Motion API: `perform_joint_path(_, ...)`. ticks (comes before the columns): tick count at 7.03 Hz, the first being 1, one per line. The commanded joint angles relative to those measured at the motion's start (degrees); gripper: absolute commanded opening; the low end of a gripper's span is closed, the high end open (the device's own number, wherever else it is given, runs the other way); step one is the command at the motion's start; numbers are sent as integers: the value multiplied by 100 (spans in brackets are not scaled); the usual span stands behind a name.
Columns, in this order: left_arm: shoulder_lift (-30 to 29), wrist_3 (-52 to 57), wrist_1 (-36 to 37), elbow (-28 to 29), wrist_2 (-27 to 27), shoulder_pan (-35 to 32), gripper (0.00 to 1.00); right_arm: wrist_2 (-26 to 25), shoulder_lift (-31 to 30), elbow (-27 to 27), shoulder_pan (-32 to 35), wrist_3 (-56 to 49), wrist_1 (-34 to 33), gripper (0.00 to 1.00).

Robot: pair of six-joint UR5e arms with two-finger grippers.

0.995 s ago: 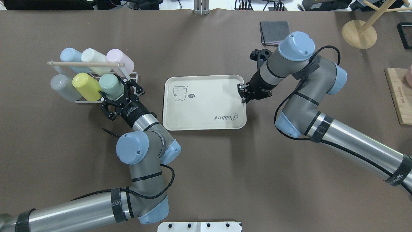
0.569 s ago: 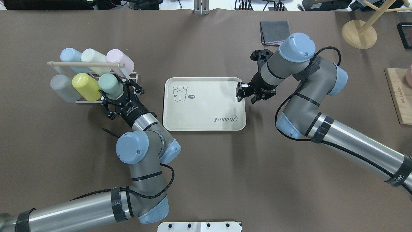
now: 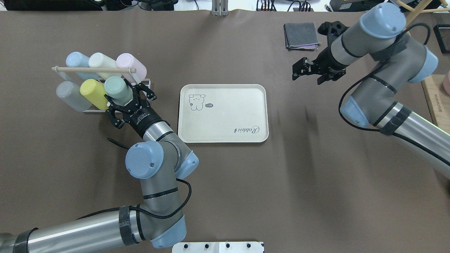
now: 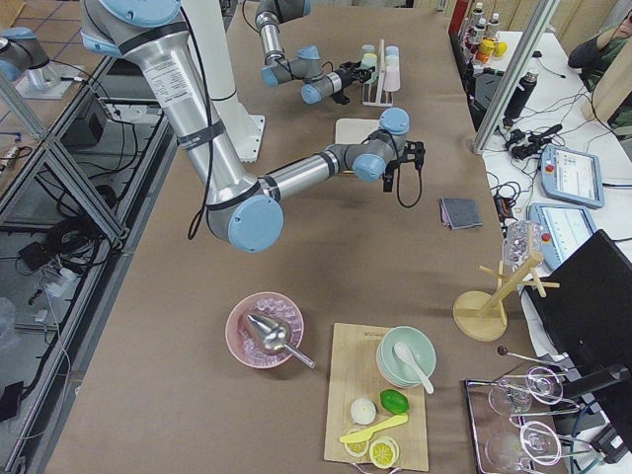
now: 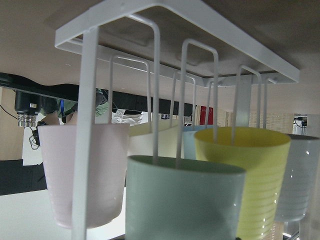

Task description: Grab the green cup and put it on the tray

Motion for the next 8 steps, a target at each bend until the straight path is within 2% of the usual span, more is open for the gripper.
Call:
perform_joint_path(1,-47,11,456,-400,-34,0,34,19,-320,265,631,-763,-519,100)
perform_joint_path(3,-135,20,773,-769,-226,0,34,-94,-758,590,1044,-1018,-795,100)
perform_joint_path(4,-162,-24,888,-1214,-523,9,34,-121,-1030,757,1290,-1273,-821,100)
perform_joint_path(5,-258,-50,854,-1471,-752,18,34,-113,-1703,1237,1501,-1336,-822,100)
perform_joint_path(6,-372,-320,715,-1561,-1059,18,34,-78,-2257,1538,1747,-1920,-822,100)
perform_joint_path(7,-451,-1454,653,-1657,-1663,18,34,-16,-2620,1636,2036,-2509,-830,100)
perform_joint_path(8,-530,-2240,547,-1885,-1878,26,34,2,-2876,1637,2222,-2923,-830,100)
